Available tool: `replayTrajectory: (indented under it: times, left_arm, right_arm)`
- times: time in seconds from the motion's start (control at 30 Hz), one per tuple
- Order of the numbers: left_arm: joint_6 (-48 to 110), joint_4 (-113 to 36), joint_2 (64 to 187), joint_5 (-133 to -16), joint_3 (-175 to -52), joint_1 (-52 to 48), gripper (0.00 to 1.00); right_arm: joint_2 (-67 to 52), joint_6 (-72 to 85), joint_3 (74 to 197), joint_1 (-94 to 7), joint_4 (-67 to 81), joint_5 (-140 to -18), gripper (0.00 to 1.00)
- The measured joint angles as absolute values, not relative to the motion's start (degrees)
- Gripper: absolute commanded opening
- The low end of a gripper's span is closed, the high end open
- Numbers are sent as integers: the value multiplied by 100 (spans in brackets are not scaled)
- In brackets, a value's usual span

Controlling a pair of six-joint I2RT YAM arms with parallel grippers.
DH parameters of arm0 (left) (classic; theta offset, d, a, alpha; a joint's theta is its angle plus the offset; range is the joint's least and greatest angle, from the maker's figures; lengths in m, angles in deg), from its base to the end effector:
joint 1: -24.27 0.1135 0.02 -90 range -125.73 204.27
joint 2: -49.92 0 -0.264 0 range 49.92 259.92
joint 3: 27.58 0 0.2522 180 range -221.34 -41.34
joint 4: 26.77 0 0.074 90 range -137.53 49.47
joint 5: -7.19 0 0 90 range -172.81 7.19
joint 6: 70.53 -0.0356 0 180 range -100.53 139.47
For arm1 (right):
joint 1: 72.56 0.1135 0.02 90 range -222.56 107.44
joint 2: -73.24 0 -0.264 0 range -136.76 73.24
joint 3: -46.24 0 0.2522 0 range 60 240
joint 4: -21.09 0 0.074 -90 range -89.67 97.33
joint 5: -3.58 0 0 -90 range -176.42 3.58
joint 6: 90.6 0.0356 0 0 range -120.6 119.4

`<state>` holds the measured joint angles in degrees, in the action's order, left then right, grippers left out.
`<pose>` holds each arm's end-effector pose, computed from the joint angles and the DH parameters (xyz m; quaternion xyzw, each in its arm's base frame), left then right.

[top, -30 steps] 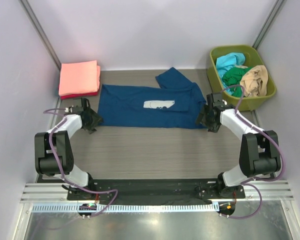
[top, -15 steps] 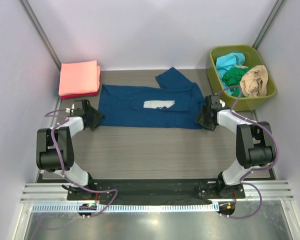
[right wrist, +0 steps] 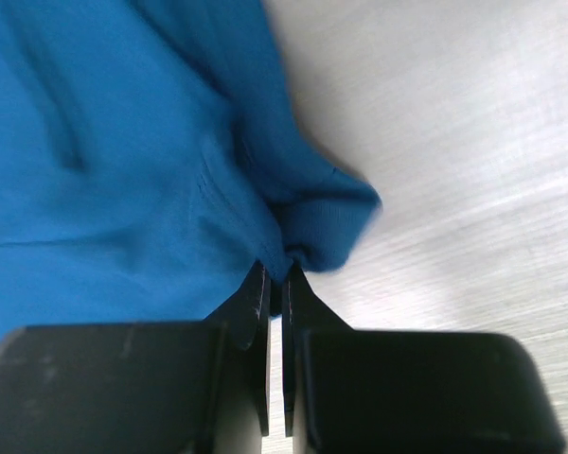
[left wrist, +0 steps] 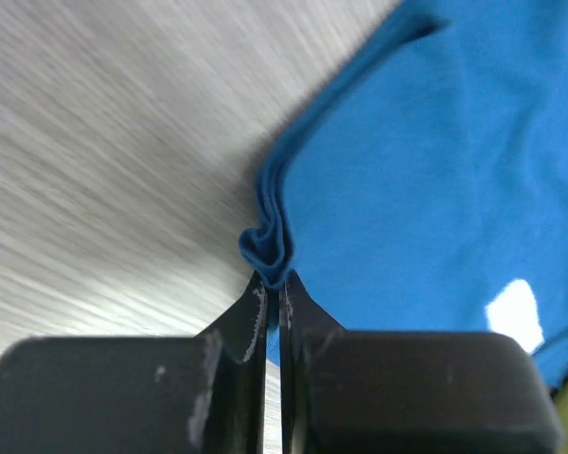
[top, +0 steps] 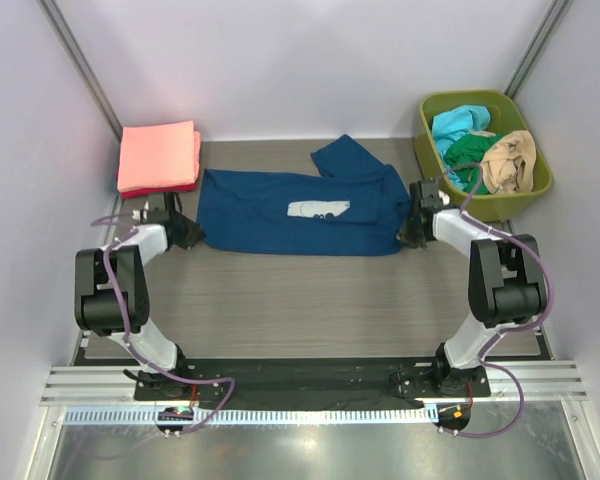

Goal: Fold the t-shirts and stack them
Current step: Fold the tshirt

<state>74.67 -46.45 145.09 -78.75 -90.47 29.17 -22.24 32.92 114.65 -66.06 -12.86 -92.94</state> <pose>0.3235 0.0252 0.1555 -0.4631 0.8236 -0.1687 0.2806 0.3212 0.0325 0.1658 0.2397 0.9366 0.0337 0.2536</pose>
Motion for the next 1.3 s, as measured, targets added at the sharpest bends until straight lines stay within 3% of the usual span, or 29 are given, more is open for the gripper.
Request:
replayTrajectory:
  times: [0.17,0.3,0.5,0.67,0.83,1.0,1.03,1.07,1.1,1.17,1.2,1.3]
  left_arm:
    - [7456,-5506,14282,-7753,-10347,2915,0]
    - [7410,-5862,13281,-7781,-10550,2979,0]
    - [7334,-5967,11812,-7820,-9121,3184,0]
    - [7356,-6269,11618,-7744,-7598,3306,0]
    - [7504,-6636,11111,-7702,-6874,3446,0]
    - [7670,-6911,10190,-7716,-6756,3514,2]
    - [7718,-6983,9996,-7720,-6745,3518,6]
    - [7751,-7084,9793,-7735,-6739,3518,9]
    - [7777,-7204,9592,-7759,-6739,3521,15]
    - [7814,-7460,9181,-7807,-6741,3527,34]
    - [7852,-7598,8980,-7836,-6752,3527,56]
    - [7882,-7963,8606,-7866,-6968,3534,81]
  right_arm:
    - [-2327,3222,13059,-6610,-1922,-9170,1]
    - [-1497,3154,13459,-6597,-1944,-9297,1]
    - [-294,3353,11830,-6613,-1799,-9395,1]
    - [-419,3720,10230,-6621,-2103,-9384,1]
    - [234,4144,9577,-6661,-2313,-9384,1]
    - [1043,4514,9291,-6669,-2258,-9367,21]
    - [1137,4562,9238,-6669,-2265,-9353,25]
    - [1220,4605,9181,-6669,-2276,-9338,40]
    - [1310,4667,9131,-6669,-2309,-9312,47]
    - [1493,4702,9105,-6669,-2446,-9283,65]
    - [1627,4723,9107,-6669,-2492,-9273,67]
    - [1974,4627,9306,-6672,-2700,-9227,70]
